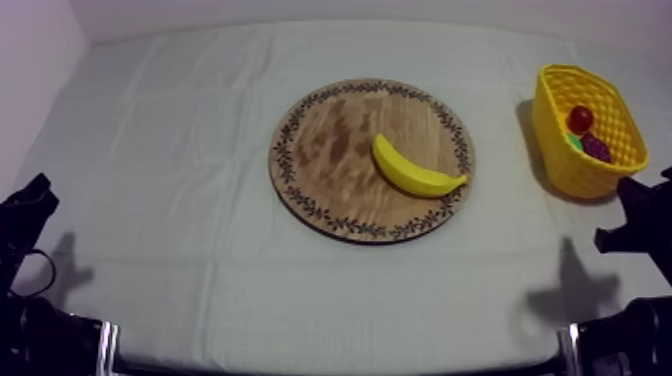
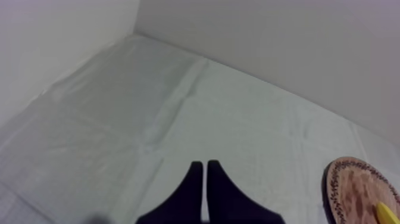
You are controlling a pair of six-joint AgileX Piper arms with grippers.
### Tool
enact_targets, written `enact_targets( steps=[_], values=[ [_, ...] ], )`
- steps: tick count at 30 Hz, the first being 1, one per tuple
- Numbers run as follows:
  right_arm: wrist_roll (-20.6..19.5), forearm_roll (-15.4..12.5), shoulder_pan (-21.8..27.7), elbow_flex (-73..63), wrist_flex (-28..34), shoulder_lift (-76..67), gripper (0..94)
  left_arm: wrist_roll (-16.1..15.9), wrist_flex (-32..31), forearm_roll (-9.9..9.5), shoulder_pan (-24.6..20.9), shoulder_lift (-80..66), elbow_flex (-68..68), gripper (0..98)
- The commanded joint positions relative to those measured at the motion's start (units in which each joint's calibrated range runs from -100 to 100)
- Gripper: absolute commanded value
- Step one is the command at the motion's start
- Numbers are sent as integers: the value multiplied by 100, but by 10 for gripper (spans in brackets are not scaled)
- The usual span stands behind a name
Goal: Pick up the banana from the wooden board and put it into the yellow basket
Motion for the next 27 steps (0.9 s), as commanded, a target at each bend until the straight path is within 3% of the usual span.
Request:
enact_targets(
  steps=[1,18,27],
  values=[
    [-5,-1,0,3,5,-3,6,1,-1,3,1,0,3,1],
    [-3,-1,-7,3,5,-3,6,1,-1,3,1,0,3,1],
    [-10,4,-477,-16,206,4,3,1,-1,3,1,0,3,1]
  ],
)
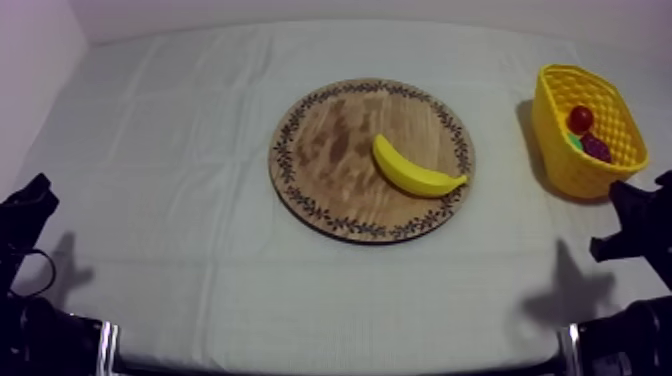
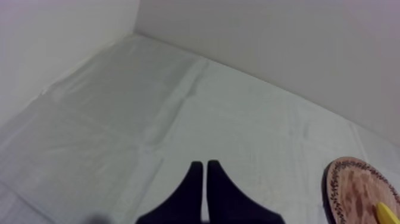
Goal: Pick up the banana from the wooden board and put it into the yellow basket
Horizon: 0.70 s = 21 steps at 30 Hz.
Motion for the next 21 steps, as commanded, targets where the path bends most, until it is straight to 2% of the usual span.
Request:
enact_targets(
  steps=[1,4,7,11,17,21],
  values=[
    [-65,4,-269,-6,-18,2,3,1,-1,3,1,0,3,1],
    [-231,3,-634,-3,-43,-1,3,1,-1,3,1,0,3,1],
    [-194,4,-861,-1,-53,-2,5,1,-1,3,1,0,3,1],
    [-5,4,-953,-1,-57,-3,6,1,-1,3,1,0,3,1],
    [52,21,-1032,-15,8,-3,6,1,-1,3,1,0,3,1],
    [55,189,-1189,-137,31,151,6,1,-1,3,1,0,3,1]
  ],
)
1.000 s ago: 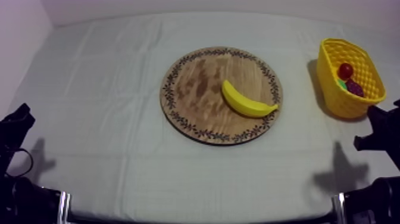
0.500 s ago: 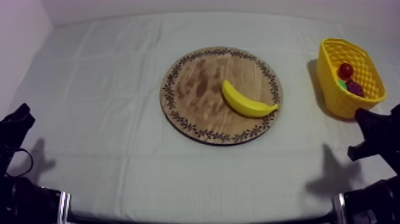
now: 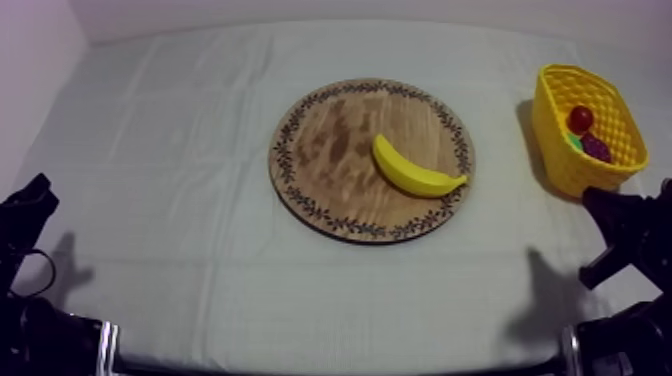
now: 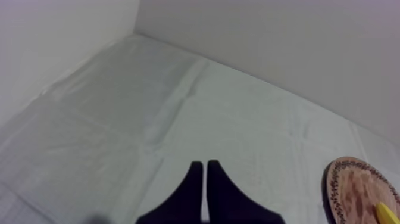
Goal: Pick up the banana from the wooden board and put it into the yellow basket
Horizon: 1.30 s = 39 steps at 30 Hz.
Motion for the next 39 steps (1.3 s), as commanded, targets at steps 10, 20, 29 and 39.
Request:
enact_targets(
  steps=[10,20,29,39],
  values=[
    [110,157,-465,-1921,756,2160,6,1,-1,3,1,0,3,1],
    [29,311,-934,-4969,2669,4665,6,1,-1,3,1,0,3,1],
    [53,391,-1161,-6743,4109,6593,14,1,-1,3,1,0,3,1],
    [-52,543,-1458,-8486,5150,8336,11,1,-1,3,1,0,3,1]
  ],
)
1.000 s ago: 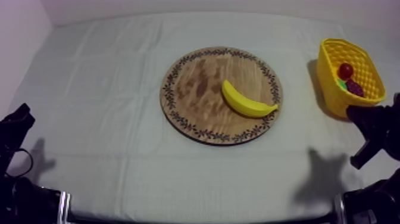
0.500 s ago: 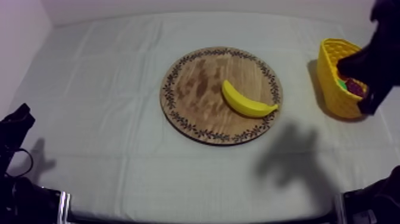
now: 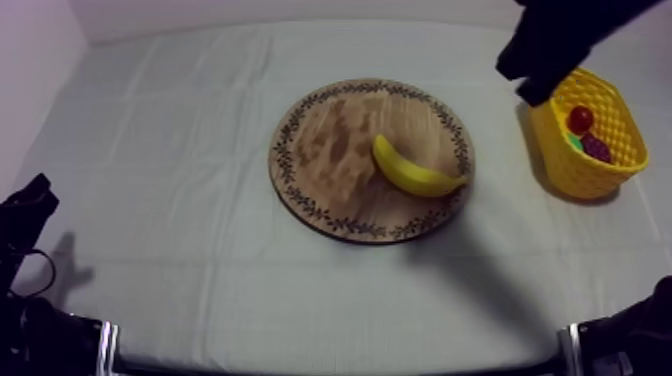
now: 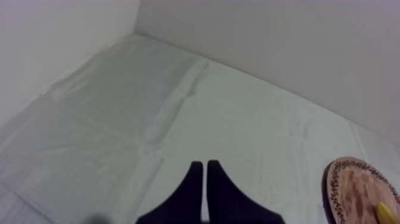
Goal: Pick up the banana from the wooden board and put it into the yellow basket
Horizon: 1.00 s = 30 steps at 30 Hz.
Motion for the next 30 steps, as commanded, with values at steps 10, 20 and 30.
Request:
enact_targets(
  steps=[10,20,30],
  values=[
    [-479,-73,-177,-1800,724,1391,7,1,-1,3,1,0,3,1],
    [-521,-92,-237,-1872,775,1462,132,1,-1,3,1,0,3,1],
    [-684,-14,-196,-1768,783,1436,568,1,-1,3,1,0,3,1]
  ],
)
